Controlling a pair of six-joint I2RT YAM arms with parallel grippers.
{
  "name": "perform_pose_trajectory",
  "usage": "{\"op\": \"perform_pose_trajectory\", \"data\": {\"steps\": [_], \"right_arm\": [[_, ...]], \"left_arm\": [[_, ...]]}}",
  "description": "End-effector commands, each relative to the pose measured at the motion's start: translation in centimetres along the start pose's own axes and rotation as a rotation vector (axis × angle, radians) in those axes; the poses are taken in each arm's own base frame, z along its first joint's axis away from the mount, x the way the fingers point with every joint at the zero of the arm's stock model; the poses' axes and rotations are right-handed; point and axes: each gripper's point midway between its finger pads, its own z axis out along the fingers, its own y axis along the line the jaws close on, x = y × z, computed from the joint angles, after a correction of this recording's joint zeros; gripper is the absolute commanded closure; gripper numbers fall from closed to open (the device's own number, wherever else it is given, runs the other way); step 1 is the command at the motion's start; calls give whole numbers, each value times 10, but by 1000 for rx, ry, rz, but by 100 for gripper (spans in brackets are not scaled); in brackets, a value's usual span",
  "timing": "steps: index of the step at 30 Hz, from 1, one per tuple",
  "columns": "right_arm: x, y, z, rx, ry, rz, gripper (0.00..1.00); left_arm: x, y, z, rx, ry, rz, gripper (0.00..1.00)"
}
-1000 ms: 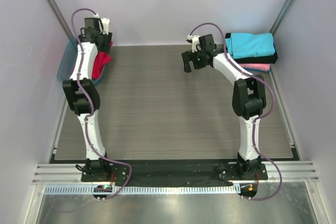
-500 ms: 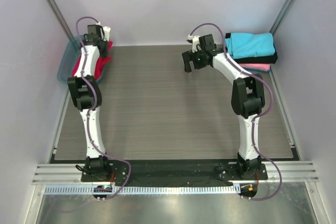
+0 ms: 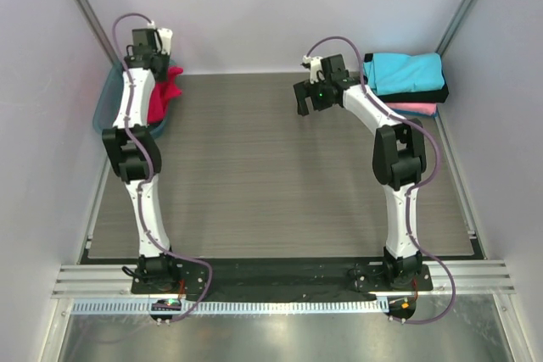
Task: Fold and stack the t-shirts
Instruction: Grab the tshirt from the pile, then move the tshirt to the center of the board
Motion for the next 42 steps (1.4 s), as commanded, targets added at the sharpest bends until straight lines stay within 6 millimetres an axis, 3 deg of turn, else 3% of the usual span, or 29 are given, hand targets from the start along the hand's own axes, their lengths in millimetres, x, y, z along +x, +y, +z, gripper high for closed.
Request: {"op": "perform_pose_trajectory", "data": {"steps": [1, 4, 5, 6, 8, 10, 11, 16, 19, 21, 25, 26, 28, 29, 31, 32, 34, 35, 36, 38, 39, 42], "right_arm": [[-35, -1, -12, 8, -92, -7, 0], [-42, -2, -19, 16, -110, -9, 0], [-43, -4, -20, 27, -113, -7, 0], [-46, -5, -22, 37, -121, -7, 0], [-48, -11, -23, 71, -128, 2, 0], [-53, -18, -26, 107, -144, 19, 0], [-56, -25, -28, 144, -152, 24, 0], [-73, -51, -38, 219, -201, 47, 0], [-79, -72, -47, 296, -221, 68, 0], [-79, -88, -53, 326, -231, 90, 0], [-75, -118, -67, 376, -237, 123, 0], [-73, -124, -71, 386, -236, 130, 0], [-63, -137, -76, 405, -221, 142, 0], [-60, -137, -76, 390, -216, 141, 0], [-52, -140, -81, 383, -204, 138, 0], [-50, -131, -78, 325, -203, 127, 0], [-44, -120, -78, 263, -185, 82, 0], [-43, -103, -76, 163, -186, 56, 0], [-39, -88, -76, 73, -169, 28, 0], [-32, -60, -82, -87, -145, -52, 0], [-33, -36, -87, -224, -166, -72, 1], [-31, -1, -93, -362, -172, -120, 3]], "left_arm": [[-133, 36, -153, -63, -415, 0, 100], [-170, 29, -211, -32, -569, 18, 100], [-185, 26, -242, -19, -637, 27, 100], [-193, 22, -260, -9, -676, 38, 100], [-210, 5, -302, 47, -769, 67, 100], [-223, -35, -331, 135, -837, 110, 100], [-227, -44, -348, 152, -868, 121, 100], [-233, -121, -393, 315, -938, 192, 100], [-233, -156, -416, 392, -969, 217, 100], [-229, -171, -418, 430, -959, 221, 100], [-200, -209, -382, 545, -825, 206, 100], [-184, -222, -358, 574, -753, 209, 100], [-165, -235, -333, 604, -673, 217, 100], [-142, -249, -307, 633, -590, 230, 100], [-116, -262, -278, 653, -510, 254, 100], [-87, -273, -249, 668, -415, 268, 99], [-57, -282, -215, 653, -322, 275, 94], [-47, -283, -201, 637, -283, 276, 90], [-30, -284, -174, 603, -218, 275, 89], [-23, -279, -154, 557, -165, 232, 85], [-23, -274, -139, 537, -144, 200, 84], [-24, -268, -122, 515, -125, 138, 83]]}}
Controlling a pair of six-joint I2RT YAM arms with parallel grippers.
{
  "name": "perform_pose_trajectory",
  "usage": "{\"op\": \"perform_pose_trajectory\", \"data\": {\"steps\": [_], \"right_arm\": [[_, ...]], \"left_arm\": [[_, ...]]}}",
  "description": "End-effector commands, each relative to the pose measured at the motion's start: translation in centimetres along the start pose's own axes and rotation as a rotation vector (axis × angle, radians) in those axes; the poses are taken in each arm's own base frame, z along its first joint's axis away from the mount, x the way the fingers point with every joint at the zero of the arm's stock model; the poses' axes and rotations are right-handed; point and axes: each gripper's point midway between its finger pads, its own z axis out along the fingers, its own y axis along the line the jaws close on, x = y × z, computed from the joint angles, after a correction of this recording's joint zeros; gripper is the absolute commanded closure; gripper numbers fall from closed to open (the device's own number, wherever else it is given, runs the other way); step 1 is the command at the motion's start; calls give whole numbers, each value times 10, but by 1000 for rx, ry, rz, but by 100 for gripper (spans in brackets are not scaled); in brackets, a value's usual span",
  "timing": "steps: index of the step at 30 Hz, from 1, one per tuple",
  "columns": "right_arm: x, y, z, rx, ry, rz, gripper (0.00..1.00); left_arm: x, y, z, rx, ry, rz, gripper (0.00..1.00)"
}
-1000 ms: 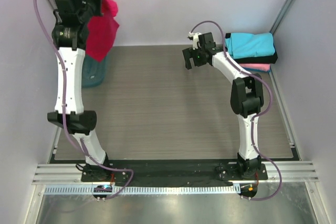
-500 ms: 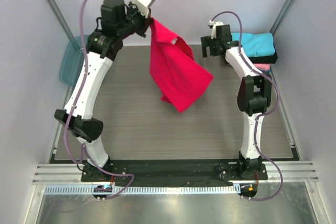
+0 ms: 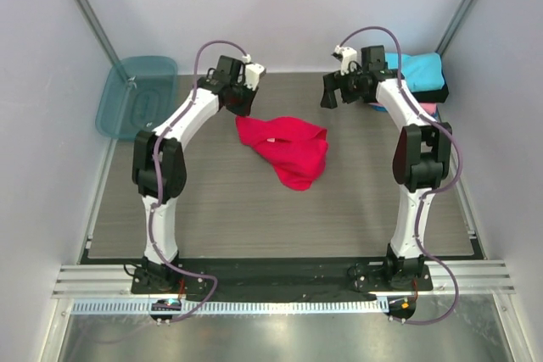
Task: Fold and stack the t-shirts
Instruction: Move the tshirt to the center of the board, then flatten the tshirt out
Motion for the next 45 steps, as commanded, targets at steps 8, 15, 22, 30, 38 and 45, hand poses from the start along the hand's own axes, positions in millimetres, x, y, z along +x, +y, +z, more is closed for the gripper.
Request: {"op": "perform_pose_trajectory", "data": {"steps": [8, 15, 22, 30, 38, 45], "right_arm": [[-13, 157, 2, -463, -53, -431, 15], [8, 203, 25, -517, -36, -652, 23], [31, 206, 58, -440, 10, -758, 23], [25, 178, 91, -244, -14, -801, 27], [7, 168, 89, -151, -40, -788, 42], [-24, 165, 77, -95, -96, -770, 99]], "left_arm": [[-29, 73, -28, -311, -62, -69, 55], [-4, 88, -71, -262, -43, -245, 49], [4, 87, -83, -251, -40, -283, 49], [5, 80, -91, -225, -61, -319, 49], [7, 73, -88, -190, -65, -338, 49], [4, 65, -88, -146, -72, -354, 50]]}}
